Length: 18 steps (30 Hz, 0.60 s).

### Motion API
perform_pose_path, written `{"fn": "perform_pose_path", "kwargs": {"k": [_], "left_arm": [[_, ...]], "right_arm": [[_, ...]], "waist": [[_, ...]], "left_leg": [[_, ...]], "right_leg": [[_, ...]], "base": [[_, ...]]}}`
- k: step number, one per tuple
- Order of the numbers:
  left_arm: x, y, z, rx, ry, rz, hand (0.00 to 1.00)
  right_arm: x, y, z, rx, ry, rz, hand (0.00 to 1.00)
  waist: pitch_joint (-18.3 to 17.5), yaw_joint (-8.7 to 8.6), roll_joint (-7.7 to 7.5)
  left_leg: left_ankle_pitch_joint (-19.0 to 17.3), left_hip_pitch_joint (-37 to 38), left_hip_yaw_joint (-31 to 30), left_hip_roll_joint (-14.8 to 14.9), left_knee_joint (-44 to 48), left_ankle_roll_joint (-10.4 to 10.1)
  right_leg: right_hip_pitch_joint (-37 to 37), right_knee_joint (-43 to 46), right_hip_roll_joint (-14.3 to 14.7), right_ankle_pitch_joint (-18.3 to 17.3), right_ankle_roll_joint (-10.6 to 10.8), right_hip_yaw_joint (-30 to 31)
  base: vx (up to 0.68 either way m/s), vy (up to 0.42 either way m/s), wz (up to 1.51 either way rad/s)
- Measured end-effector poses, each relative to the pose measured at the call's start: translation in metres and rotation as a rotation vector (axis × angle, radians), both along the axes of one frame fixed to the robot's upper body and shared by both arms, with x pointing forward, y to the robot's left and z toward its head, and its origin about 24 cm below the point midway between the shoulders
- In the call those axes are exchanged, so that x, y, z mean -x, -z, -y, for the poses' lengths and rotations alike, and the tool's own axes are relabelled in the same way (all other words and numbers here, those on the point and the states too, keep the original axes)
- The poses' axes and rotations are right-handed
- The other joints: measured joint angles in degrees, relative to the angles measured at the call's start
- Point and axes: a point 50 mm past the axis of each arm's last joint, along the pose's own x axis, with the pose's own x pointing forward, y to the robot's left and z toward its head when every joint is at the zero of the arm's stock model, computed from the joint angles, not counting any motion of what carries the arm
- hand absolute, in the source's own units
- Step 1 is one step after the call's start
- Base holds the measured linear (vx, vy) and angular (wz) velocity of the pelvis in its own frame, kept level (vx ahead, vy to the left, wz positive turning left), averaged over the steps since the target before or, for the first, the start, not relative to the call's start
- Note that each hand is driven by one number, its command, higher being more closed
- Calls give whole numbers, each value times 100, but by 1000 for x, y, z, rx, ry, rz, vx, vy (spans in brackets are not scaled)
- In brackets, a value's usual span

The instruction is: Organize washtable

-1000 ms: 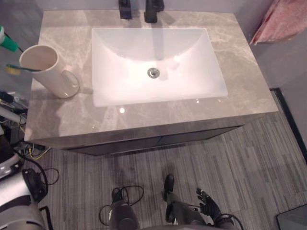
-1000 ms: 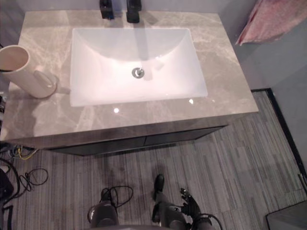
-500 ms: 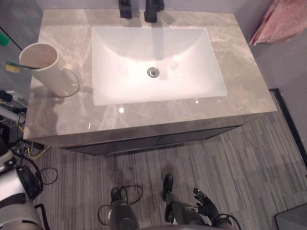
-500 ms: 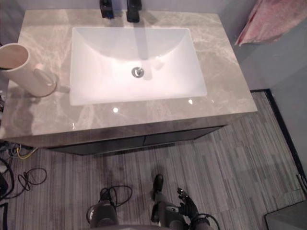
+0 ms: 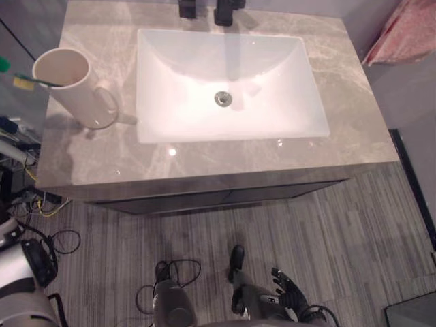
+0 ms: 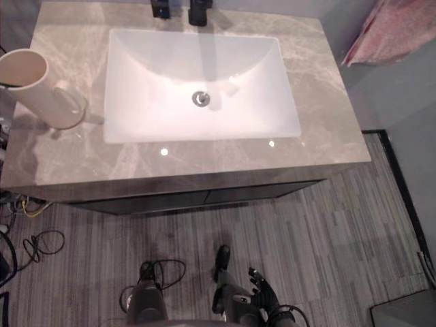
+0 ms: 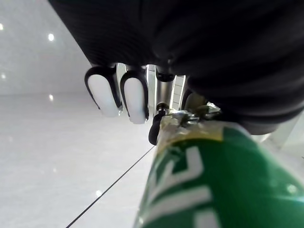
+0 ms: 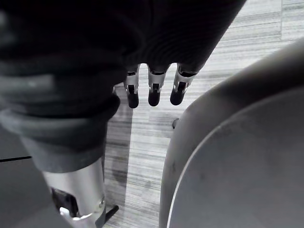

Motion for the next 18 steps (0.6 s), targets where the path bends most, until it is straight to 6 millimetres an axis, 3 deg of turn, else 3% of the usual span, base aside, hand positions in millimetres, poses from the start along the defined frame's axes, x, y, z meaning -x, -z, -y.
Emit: {"fn": "perform_pose_path", "kwargs": {"k": [18], "left_arm": [[0,9,0,-20,-17,-1,100]], "right_arm": [[1,0,-3,-8,-3,9,0]], "waist": [[281,-11,-127]], "left_leg": [[6,-124,-135,-27,95,-5]], "right_leg": [[-44,0,-29,88,128,17]], "base": [[0,-2,1]]}}
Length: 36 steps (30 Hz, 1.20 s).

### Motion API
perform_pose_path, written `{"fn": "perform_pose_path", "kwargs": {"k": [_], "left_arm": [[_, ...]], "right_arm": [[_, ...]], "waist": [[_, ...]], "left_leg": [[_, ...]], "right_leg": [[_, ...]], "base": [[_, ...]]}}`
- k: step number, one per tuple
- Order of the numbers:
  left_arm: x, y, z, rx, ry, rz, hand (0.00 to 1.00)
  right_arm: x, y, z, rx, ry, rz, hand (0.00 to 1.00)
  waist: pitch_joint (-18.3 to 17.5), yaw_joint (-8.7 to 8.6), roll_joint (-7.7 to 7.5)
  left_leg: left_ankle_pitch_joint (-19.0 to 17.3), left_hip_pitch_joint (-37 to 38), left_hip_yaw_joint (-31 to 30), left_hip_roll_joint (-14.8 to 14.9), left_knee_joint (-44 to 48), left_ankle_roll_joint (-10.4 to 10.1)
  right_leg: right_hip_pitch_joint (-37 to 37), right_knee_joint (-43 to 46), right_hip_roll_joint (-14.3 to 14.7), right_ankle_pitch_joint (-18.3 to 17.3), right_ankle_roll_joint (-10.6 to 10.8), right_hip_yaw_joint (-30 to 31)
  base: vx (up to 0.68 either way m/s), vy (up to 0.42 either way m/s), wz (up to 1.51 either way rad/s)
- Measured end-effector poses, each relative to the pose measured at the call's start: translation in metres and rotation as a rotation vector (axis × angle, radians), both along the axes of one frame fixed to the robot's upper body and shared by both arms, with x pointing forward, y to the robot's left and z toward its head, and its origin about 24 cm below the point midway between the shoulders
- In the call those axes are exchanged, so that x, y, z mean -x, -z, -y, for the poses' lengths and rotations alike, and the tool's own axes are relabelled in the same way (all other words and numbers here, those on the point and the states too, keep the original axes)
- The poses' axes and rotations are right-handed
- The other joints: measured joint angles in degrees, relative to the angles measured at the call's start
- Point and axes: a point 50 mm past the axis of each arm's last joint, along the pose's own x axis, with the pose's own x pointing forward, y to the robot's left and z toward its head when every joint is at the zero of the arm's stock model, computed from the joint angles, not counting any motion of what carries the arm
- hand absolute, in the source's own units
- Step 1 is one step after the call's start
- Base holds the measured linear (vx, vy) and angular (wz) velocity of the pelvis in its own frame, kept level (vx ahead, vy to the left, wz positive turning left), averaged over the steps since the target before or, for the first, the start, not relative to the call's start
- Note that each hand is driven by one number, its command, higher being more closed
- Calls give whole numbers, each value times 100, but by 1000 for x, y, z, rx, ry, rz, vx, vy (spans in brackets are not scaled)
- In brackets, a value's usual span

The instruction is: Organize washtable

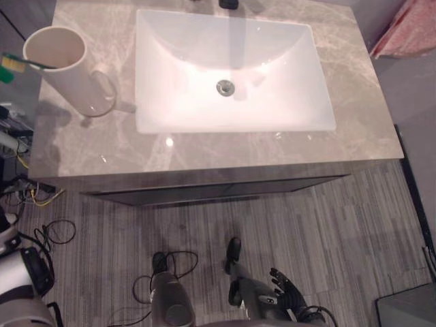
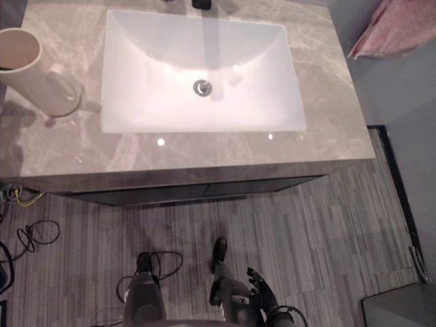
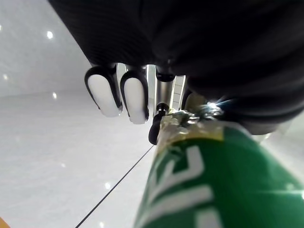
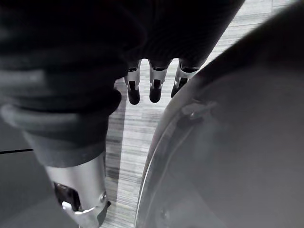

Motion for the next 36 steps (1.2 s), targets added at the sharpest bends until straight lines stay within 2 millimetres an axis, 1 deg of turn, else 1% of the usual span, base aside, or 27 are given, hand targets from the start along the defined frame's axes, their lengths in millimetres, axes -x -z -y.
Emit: {"fn": "perform_pose_path", "kwargs": {"k": [12,19,22,27,30,33,36], "left_arm": [[17,-11,21,-84,44,130,100],[33,-15,19,-84,41,214,100],[35,-16,17,-78,40,224,100],[34,-15,17,-78,40,218,100],[32,-14,17,-78,43,208,100],[25,-15,20,-86,48,170,100],[15,-18,24,-105,58,116,100]], "right_arm": [[-1,0,0,1,-1,3,0],[-1,-1,0,0,1,3,0],[-1,-1,1,0,1,2,0],[-1,-1,3,5,2,3,0],[2,-1,4,6,4,-3,0],[4,0,4,7,5,-12,0],[7,0,5,9,7,-19,0]], "waist": [[8,-3,0],[5,1,11],[-3,6,20],[-56,-3,80],[-147,-4,120],[-236,9,133],[-240,15,129]], "left_leg": [[-1,-85,-4,1,58,1],[0,-50,34,0,71,2],[1,-28,81,0,74,2],[0,-18,122,8,96,1],[-3,-44,126,28,109,-2],[-26,-113,118,103,204,-22],[-33,-168,75,148,247,-34]], "right_leg": [[-51,0,-11,26,37,23],[-42,0,-12,36,23,51],[-41,0,-12,47,7,75],[-49,-1,-8,68,-20,116],[-62,-1,5,70,-24,119],[-67,-1,55,74,-29,89],[-67,-1,88,82,-42,51]], "base": [[0,0,0],[2,0,0],[5,-1,-5],[-1,-4,-4],[0,0,0],[0,0,0],[-12,-7,3]]}}
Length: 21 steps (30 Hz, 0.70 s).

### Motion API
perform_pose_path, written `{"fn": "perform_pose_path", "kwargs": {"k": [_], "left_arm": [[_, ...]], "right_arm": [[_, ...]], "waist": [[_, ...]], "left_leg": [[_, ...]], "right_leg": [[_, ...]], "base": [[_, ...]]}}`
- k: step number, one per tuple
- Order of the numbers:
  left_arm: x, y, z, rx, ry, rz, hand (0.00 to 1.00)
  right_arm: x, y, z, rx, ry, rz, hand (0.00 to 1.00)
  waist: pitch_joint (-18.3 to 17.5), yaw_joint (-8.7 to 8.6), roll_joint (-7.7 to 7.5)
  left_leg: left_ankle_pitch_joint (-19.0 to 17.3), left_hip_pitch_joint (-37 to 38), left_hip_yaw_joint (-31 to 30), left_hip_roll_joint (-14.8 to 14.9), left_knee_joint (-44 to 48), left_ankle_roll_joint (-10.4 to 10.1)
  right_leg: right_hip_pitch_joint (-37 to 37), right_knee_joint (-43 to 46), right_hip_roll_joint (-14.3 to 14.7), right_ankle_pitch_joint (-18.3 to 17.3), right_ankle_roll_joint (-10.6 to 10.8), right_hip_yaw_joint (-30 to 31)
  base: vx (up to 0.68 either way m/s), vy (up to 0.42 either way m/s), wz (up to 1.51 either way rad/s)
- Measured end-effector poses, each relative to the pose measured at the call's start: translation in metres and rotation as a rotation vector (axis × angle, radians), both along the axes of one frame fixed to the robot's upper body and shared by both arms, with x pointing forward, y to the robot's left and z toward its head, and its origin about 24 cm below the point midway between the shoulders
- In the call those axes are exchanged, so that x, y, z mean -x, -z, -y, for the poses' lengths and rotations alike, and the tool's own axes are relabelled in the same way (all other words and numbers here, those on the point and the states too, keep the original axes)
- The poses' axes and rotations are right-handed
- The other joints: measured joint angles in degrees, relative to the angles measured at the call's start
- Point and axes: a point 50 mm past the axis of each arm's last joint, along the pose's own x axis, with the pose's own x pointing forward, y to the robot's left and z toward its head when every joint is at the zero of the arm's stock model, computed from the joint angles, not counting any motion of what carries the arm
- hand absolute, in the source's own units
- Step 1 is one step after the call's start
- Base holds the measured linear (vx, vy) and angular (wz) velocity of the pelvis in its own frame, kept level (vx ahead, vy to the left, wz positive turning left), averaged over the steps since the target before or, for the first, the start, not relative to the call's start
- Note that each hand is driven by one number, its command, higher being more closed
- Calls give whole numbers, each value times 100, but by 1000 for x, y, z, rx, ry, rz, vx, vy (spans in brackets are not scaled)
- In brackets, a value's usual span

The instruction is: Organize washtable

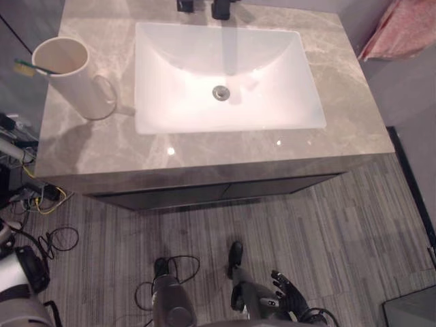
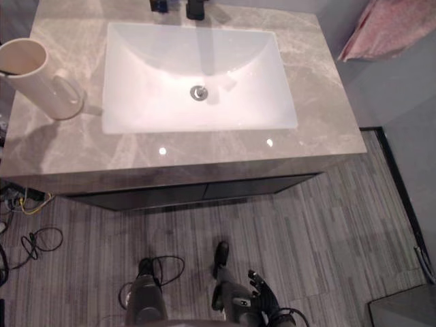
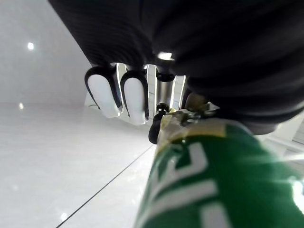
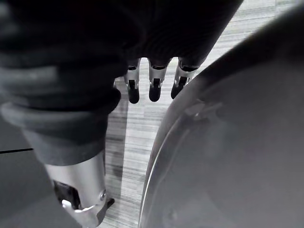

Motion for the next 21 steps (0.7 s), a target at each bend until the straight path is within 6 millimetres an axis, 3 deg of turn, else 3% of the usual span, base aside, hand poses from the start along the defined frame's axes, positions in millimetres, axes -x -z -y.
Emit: {"fn": "perform_pose_path", "kwargs": {"k": [12,21], "left_arm": [[-2,-34,2,0,15,34,100],[-1,-39,-5,46,49,47,100]], "right_arm": [[8,-1,1,-11,-8,-11,0],[10,0,2,-22,9,-21,0]], "waist": [[-91,-8,-101],[-124,-6,-150]], "left_leg": [[-15,-255,-29,138,161,-30],[-13,-418,-80,153,160,-32]], "right_leg": [[-185,0,105,45,-57,-8],[-315,0,120,46,-58,-47]], "base": [[-5,-2,-1],[26,8,1]]}}
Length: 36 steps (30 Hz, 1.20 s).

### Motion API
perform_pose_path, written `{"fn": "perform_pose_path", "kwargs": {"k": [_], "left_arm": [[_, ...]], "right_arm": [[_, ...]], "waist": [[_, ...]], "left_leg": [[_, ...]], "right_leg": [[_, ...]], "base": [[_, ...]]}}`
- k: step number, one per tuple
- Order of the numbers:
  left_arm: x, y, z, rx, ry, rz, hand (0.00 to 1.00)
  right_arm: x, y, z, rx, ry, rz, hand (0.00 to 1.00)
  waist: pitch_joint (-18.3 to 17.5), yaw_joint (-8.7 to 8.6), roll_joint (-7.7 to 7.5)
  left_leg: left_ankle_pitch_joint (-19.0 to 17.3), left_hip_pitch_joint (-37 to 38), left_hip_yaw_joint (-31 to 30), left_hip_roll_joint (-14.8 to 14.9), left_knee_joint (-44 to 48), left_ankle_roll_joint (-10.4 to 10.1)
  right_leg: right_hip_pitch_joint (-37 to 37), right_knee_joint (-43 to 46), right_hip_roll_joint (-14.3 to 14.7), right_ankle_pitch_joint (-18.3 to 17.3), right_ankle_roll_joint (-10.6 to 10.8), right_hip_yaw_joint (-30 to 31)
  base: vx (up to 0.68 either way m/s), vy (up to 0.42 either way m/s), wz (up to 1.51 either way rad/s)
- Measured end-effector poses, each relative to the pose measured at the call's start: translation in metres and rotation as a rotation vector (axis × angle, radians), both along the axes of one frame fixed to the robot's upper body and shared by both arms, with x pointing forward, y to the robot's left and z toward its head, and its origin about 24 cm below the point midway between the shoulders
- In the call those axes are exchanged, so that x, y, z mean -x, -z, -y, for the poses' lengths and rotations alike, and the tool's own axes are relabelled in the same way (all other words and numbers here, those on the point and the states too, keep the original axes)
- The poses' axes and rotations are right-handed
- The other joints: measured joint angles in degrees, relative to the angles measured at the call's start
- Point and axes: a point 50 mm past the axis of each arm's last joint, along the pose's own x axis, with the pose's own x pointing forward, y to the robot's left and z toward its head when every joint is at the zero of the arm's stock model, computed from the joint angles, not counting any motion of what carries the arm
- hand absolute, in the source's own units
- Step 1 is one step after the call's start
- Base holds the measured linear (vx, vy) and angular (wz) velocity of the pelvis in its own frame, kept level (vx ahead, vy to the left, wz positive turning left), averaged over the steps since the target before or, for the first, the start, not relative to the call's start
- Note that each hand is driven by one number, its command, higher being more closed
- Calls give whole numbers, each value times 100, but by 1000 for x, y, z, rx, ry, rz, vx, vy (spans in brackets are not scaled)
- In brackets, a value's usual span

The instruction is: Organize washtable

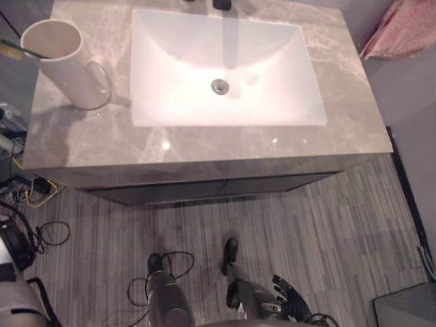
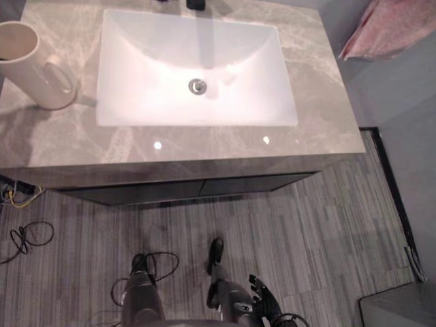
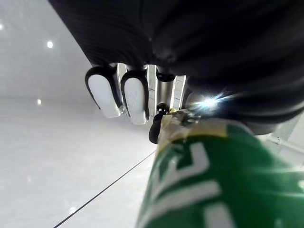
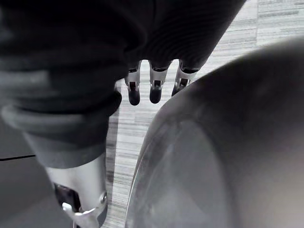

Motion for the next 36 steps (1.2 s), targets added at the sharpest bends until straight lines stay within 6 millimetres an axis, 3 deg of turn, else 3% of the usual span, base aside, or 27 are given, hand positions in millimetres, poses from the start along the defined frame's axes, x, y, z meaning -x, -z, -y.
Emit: {"fn": "perform_pose_path", "kwargs": {"k": [10,14,20,36], "left_arm": [[3,-6,-3,26,36,23,100],[9,-13,-2,17,31,54,100],[0,-12,-2,24,41,18,100],[-1,-13,-7,49,58,7,100]], "right_arm": [[9,1,0,-2,9,-18,0],[7,-1,0,-24,15,-9,0],[7,-2,3,-28,34,-2,0],[-3,-10,8,-42,61,53,0]], "waist": [[-11,-12,-53],[-7,0,-149],[22,-5,-185],[508,-2,-184]], "left_leg": [[-1,-207,-147,16,41,0],[4,-358,-193,48,68,-7],[17,-449,-299,102,81,-29],[32,-523,-322,111,83,-52]], "right_leg": [[-90,0,13,-2,5,-111],[-213,0,36,31,52,-128],[-237,0,77,33,57,-151],[-296,2,78,33,58,-145]], "base": [[25,13,5],[-1,2,2],[7,11,4],[15,10,0]]}}
